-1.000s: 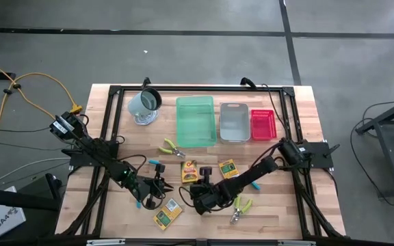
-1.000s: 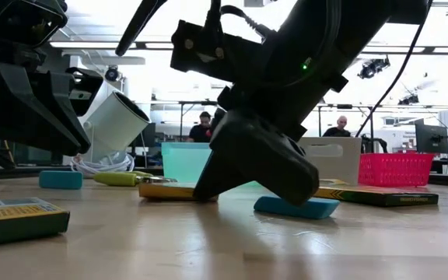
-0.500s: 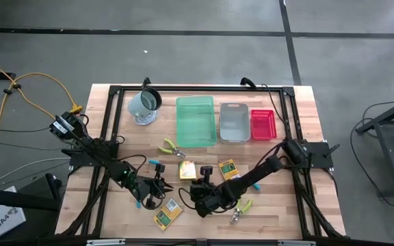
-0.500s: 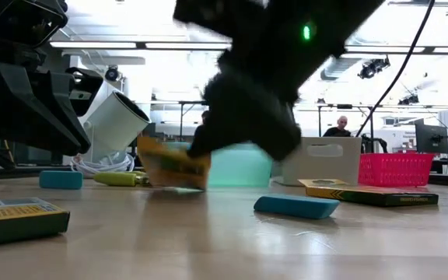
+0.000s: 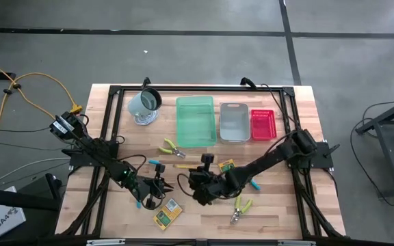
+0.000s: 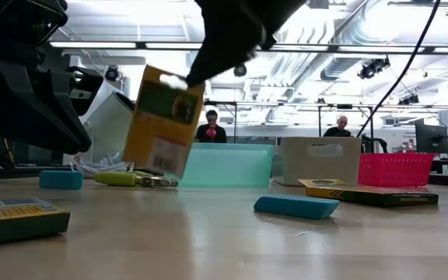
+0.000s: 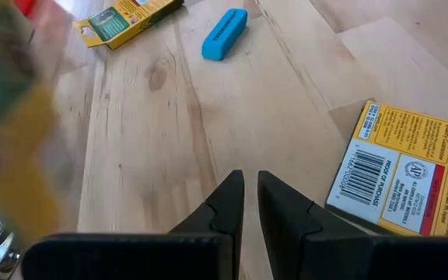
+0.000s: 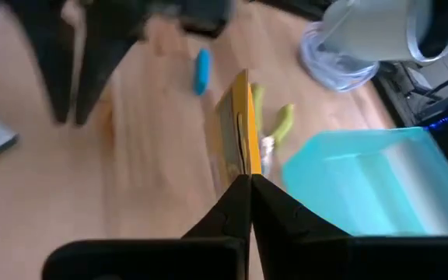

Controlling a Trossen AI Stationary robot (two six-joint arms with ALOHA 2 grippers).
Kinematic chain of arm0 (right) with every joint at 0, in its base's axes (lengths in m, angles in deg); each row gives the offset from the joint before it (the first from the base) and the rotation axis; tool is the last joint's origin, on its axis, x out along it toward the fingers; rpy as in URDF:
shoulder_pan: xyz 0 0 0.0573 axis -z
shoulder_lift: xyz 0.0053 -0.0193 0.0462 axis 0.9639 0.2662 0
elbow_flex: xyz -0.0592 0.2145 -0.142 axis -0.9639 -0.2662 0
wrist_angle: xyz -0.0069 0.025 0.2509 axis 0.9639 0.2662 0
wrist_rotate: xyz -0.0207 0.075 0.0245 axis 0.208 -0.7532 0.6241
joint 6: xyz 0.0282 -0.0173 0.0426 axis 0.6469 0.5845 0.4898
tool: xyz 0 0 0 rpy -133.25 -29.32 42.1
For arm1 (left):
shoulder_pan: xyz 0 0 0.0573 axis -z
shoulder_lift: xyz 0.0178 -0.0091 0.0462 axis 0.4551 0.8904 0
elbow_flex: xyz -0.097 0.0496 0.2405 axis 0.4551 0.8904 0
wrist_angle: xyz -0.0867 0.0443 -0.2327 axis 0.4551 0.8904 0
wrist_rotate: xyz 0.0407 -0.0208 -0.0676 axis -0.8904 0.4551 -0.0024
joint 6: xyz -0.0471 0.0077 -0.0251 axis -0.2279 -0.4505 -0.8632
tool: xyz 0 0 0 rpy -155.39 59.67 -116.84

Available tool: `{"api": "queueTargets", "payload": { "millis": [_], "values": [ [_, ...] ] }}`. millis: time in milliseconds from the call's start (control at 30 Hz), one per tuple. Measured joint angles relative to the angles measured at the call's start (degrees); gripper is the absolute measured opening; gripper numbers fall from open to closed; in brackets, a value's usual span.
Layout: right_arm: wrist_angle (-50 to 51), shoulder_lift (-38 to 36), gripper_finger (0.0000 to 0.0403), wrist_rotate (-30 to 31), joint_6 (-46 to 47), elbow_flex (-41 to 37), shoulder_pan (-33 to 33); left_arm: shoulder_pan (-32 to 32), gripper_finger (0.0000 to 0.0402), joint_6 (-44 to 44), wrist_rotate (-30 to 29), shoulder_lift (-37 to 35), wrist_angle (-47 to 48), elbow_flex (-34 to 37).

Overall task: Pick & Place School Supplies
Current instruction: Put the top left yellow crayon box into the green bin

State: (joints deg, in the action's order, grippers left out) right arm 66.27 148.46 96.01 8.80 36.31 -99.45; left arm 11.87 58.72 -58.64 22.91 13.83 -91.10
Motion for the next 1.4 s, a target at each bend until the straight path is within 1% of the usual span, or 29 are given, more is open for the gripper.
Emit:
{"api": "queueTargets", "payload": {
  "millis": [433,533,667,767,833,1033,1167,1333,1400],
  "values": [
    [2.44,-9.34,0.0002,-0.12,-3.48,0.09,6.29,0.00,0.0036,0.50,0.00,0.00,0.04,0.00],
    [4.26,-10.77,0.0002,-0.74,-4.38,0.04,8.04,0.00,0.0036,0.90,0.00,0.00,0.03,0.00],
    [7.45,-11.01,0.0002,-4.42,-4.95,0.00,11.81,0.00,0.0036,0.98,0.00,0.00,0.03,0.00],
    [8.84,-9.73,0.0002,-7.21,-5.14,0.02,15.10,0.00,0.0036,1.14,0.00,0.00,0.03,0.00],
    [9.80,-8.49,0.0002,-7.91,-6.33,-0.06,17.27,0.00,0.0036,1.09,0.00,0.00,0.09,0.00],
    [8.62,-6.62,0.0002,-10.40,-12.82,-0.01,23.77,-0.02,0.0036,1.36,0.00,0.00,0.04,0.00],
    [6.98,-5.99,0.0002,-9.86,-18.68,0.04,28.19,-0.02,0.0036,2.62,-0.04,0.00,-0.14,0.00],
    [4.88,-5.78,0.0002,-13.38,-22.47,-0.02,33.29,-0.59,0.0036,2.60,-0.09,0.00,-0.22,0.00],
    [4.28,-5.78,0.0002,-13.81,-23.37,-0.02,34.41,-0.59,0.0036,2.58,-0.11,0.00,-0.20,0.00]
  ]
}}
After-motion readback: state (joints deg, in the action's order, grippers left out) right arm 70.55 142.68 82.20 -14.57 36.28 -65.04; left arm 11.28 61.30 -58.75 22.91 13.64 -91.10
